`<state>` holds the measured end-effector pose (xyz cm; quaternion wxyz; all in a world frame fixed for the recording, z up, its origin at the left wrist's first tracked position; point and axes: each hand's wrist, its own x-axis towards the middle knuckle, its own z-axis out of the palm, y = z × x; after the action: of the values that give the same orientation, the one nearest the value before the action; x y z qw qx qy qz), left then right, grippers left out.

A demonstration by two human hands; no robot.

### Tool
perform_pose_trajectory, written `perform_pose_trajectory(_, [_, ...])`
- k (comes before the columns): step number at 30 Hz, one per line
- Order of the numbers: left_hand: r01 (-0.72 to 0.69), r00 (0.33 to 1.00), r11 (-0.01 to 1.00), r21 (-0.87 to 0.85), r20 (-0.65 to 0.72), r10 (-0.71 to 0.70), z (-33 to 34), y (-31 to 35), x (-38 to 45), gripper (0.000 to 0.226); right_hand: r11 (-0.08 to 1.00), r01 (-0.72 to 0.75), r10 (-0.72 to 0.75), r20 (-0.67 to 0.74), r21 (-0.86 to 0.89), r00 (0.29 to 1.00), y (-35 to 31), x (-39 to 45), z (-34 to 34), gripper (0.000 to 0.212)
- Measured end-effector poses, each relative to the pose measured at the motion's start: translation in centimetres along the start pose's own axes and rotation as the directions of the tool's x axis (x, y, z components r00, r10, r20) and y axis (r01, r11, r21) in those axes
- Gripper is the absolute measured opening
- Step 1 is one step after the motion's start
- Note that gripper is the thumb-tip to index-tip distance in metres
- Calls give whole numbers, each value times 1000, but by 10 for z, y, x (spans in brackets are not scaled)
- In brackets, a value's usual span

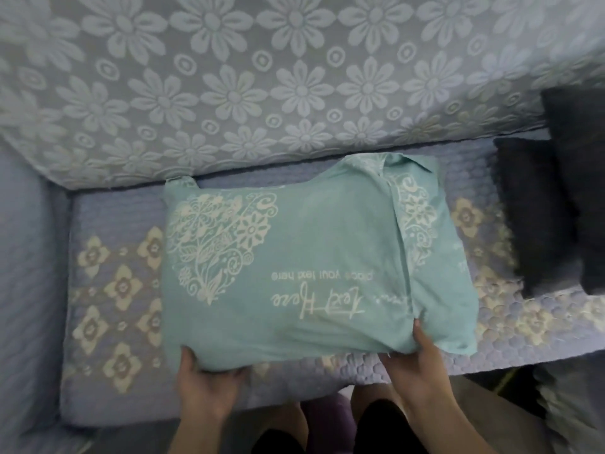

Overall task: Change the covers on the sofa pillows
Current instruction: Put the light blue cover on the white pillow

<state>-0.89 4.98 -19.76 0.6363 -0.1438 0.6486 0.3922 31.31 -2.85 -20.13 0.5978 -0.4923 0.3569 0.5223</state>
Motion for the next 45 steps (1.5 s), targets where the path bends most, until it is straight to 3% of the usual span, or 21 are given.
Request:
perform_pose_trajectory(3, [-63,998,980,-190,-4,64,-3,6,-33,44,998,28,-30,37,48,999,-11,-29,17,39])
perform_pose_trajectory(7, [-111,973,940,-323,158,169,32,51,-78,13,993,49,-54,39,104,998,-33,-68,47,56])
perform_pose_trajectory(10, [-155,959,973,-172,208,190,87,72,-95,44,985,63,-63,-3,159,998,-42,-73,63,60])
perform_pose_trajectory(13, [-123,972,992,3,203,120,130,85,-99,49,970,127,-141,51,209,989,-59,-80,103,55])
perform_pose_trajectory(16, [-172,974,985,-23,144,174,152,108,-112,45,984,172,-175,52,55,983,-95,-102,151,16])
perform_pose_trajectory(18, [-255,946,962,-100,178,270,158,122,-140,33,966,246,-246,5,-81,969,-113,-134,179,22])
perform_pose_trajectory(22, [-371,905,920,-126,174,389,153,150,-196,15,708,654,-650,116,-267,751,-126,-200,214,5])
perform_pose_trajectory(27, [-444,871,894,-65,201,448,176,193,-257,11,773,601,-602,65,-202,796,-142,-243,248,11])
perform_pose_trajectory(29, [-569,796,821,45,281,536,188,189,-289,13,765,621,-620,68,-168,782,-142,-266,258,10])
perform_pose_trajectory(30, [-645,748,747,160,329,576,192,185,-307,16,681,670,-677,94,-295,730,-139,-278,258,4])
perform_pose_trajectory(31, [-704,708,644,301,379,597,195,179,-326,22,460,744,-764,209,-485,610,-132,-290,257,12])
perform_pose_trajectory(32, [-745,665,504,437,445,599,200,176,-344,31,148,806,-750,466,-574,469,-118,-304,254,29])
perform_pose_trajectory(34, [-747,598,57,663,631,494,213,163,-376,45,-262,886,-242,914,-383,324,-79,-331,257,64])
perform_pose_trajectory(35, [-731,544,-197,653,732,409,216,152,-385,47,-381,900,29,970,-212,241,-58,-338,260,75])
perform_pose_trajectory(36, [-733,461,-369,572,816,349,216,140,-391,49,-448,893,162,978,-43,128,-41,-336,265,73])
perform_pose_trajectory(37, [-803,343,-402,439,893,292,213,128,-394,50,-463,886,172,982,7,82,-33,-327,268,59])
perform_pose_trajectory(38, [-898,206,-330,291,940,271,205,126,-392,48,-437,898,80,993,-43,87,-29,-325,274,45])
perform_pose_trajectory(40, [-982,-8,-171,74,900,436,179,136,-368,33,-391,896,-167,973,-211,156,-36,-316,275,38])
perform_pose_trajectory(42, [-937,-112,-324,128,770,628,146,163,-321,34,-270,894,-296,914,-357,276,-49,-319,265,51])
perform_pose_trajectory(43, [-922,-33,-304,239,735,677,131,184,-294,43,-167,898,-320,884,-406,340,-55,-326,257,47])
perform_pose_trajectory(45, [-855,286,-159,493,704,650,109,221,-242,62,7,875,-350,819,-483,455,-69,-333,240,35])
